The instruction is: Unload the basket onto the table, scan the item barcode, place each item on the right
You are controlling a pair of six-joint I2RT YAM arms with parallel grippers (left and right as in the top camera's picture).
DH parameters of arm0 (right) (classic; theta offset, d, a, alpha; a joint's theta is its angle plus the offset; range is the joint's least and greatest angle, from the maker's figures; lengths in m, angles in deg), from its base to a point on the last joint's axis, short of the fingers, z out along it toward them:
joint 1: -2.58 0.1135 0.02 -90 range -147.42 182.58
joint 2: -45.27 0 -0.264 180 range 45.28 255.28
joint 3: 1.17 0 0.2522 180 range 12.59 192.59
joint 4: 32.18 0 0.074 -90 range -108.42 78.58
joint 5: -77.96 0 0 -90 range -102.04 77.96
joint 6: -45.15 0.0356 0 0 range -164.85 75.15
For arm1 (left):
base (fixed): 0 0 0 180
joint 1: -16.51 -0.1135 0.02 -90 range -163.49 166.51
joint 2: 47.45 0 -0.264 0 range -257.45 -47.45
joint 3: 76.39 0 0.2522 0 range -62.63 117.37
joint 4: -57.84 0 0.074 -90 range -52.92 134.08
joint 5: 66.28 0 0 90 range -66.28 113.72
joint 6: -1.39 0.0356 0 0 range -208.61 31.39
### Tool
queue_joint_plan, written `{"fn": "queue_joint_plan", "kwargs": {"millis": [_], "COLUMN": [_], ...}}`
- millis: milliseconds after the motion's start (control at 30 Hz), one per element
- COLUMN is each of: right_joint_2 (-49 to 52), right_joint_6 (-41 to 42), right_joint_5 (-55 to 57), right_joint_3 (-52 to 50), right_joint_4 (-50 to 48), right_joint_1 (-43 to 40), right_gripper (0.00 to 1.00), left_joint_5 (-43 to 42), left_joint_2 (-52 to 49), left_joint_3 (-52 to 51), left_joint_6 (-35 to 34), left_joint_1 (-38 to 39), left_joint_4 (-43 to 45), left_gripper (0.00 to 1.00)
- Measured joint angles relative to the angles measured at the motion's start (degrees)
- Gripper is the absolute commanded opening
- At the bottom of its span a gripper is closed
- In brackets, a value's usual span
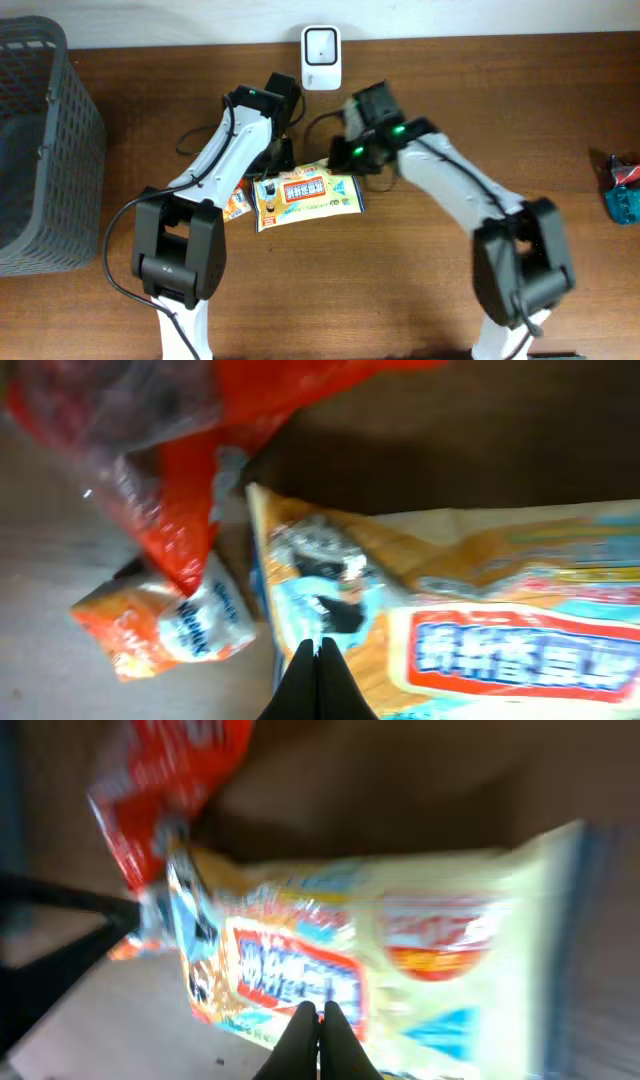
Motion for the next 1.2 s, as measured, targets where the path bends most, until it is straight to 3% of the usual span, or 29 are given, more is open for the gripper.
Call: {"fn": "queue_joint_plan", "kwargs": {"millis": [133, 233, 333, 467, 700, 867, 967, 1067, 1133, 1200], "right_joint_2": [8.02, 8.09, 5.09, -4.68, 6.67, 9.27, 8.98, 6.1, 0.39, -1.7], "right_joint_6": [4.72, 5.64, 5.53, 5.51, 8.5, 10.86, 11.52, 8.41, 5.46, 2.84], "right_joint_5": [0.15, 4.5, 6.78, 6.84, 4.74, 15.1, 18.93, 21.4, 21.53, 15.72], "right_joint_3": [-0.02, 0.33, 0.28, 1.7, 2.01, 2.62, 3.34, 3.06, 4.9, 6.54], "right_joint_4": [-0.04, 9.6, 12.68, 6.43, -1.97, 8.76, 14.91, 17.66, 20.26, 17.86], "right_joint_1": [1.07, -1.31, -2.49, -2.38, 0.74, 0.63, 0.48, 0.37, 0.15, 0.09], "right_gripper": [0.04, 0.04, 0.04, 0.04, 0.04, 0.04, 0.04, 0.04, 0.04, 0.04], "left_joint_5": [1.55, 1.73, 1.03, -2.91, -3.48, -0.17, -1.33, -1.84, -1.99, -2.6], "left_joint_2": [0.0, 0.0, 0.0, 0.0, -2.38, -2.95, -4.48, -5.11, -5.14, -4.48], "left_joint_3": [-2.91, -4.2, -4.24, -2.97, -5.53, -5.53, -5.53, -1.97, 6.54, 10.23], "left_joint_6": [-1.88, -2.03, -1.51, 0.44, -1.64, -1.79, 2.47, 4.24, 4.31, 4.46], "left_joint_1": [-0.13, -0.13, -0.13, -0.13, -1.18, -1.92, -1.9, -1.92, -1.92, -1.9], "left_joint_4": [0.07, 0.61, 1.62, 2.82, 8.0, 10.71, 13.88, 6.49, -1.31, -6.69], "left_gripper": [0.0, 0.0, 0.0, 0.0, 0.0, 0.0, 0.0, 0.0, 0.0, 0.0]}}
